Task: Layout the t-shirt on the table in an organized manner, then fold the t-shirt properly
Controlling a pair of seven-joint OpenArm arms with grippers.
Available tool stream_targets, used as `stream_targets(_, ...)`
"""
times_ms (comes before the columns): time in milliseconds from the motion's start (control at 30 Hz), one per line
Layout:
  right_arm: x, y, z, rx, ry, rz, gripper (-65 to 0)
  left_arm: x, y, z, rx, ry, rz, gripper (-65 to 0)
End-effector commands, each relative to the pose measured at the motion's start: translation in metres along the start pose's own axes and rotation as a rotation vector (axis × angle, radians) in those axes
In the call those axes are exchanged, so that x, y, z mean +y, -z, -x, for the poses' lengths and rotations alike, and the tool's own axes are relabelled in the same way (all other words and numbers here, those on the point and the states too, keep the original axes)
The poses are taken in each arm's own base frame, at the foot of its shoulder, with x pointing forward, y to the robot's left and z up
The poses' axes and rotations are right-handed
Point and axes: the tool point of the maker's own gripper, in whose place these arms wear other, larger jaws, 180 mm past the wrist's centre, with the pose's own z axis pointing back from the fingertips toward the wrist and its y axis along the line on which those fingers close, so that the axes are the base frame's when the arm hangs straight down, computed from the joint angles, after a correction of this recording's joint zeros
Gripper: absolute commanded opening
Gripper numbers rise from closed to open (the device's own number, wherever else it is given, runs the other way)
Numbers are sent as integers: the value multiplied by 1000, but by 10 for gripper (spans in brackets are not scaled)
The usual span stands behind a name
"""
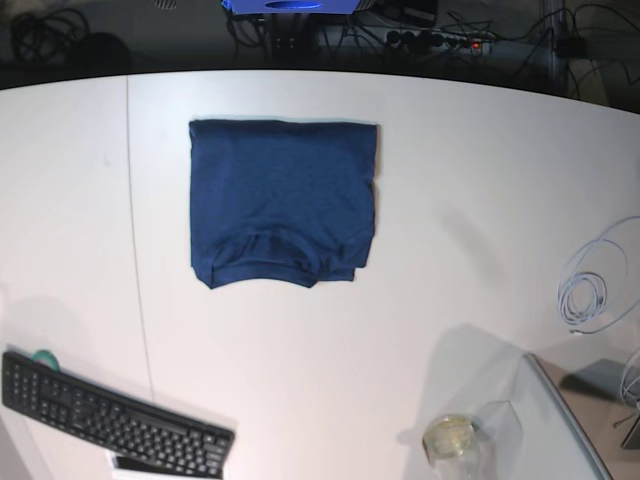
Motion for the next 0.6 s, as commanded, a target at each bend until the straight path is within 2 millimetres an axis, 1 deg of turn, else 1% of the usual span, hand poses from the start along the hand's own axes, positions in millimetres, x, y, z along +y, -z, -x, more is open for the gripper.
stream_targets(0, -1, 10, 20, 35, 50, 29, -644, -3, -3, 6, 32, 12, 28, -650)
stream_targets(33, -7, 18, 12, -5, 91, 79, -644, -6, 1, 4, 49, 44, 50, -650)
stream_targets(100, -14, 26, -5, -113, 125, 175, -644, -9, 7, -8, 39, 96, 77, -650)
stream_targets(167, -18, 24, -37, -262, 98, 260, -644, 0, 14, -26, -8, 176, 26, -650)
stream_targets(200, -20, 23, -46, -305, 83, 287, -644, 5, 17, -33, -25, 216, -4, -650)
stream_targets(233, -19, 21, -58, -335, 74, 298, -644, 11, 21, -45, -44, 265, -40, -650)
stream_targets(333, -22, 15, -86, -405, 49, 309, -644, 30, 27, -62, -42, 364, -147, -650)
stream_targets(367, -26, 11, -94, -427, 41, 317, -644, 31, 31, -68, -47, 386, -168, -650)
stream_targets(467, -35, 2, -113, -467, 30, 335, -642, 36, 37, -83, -65, 427, -217, -650)
stream_targets(500, -43, -2, -114, -469, 25, 349, -642, 37, 38, -85, -65, 432, -224, -650)
stream_targets(567, -49, -6, -117, -475, 20, 359, -642, 37, 41, -78, -27, 424, -230, -650)
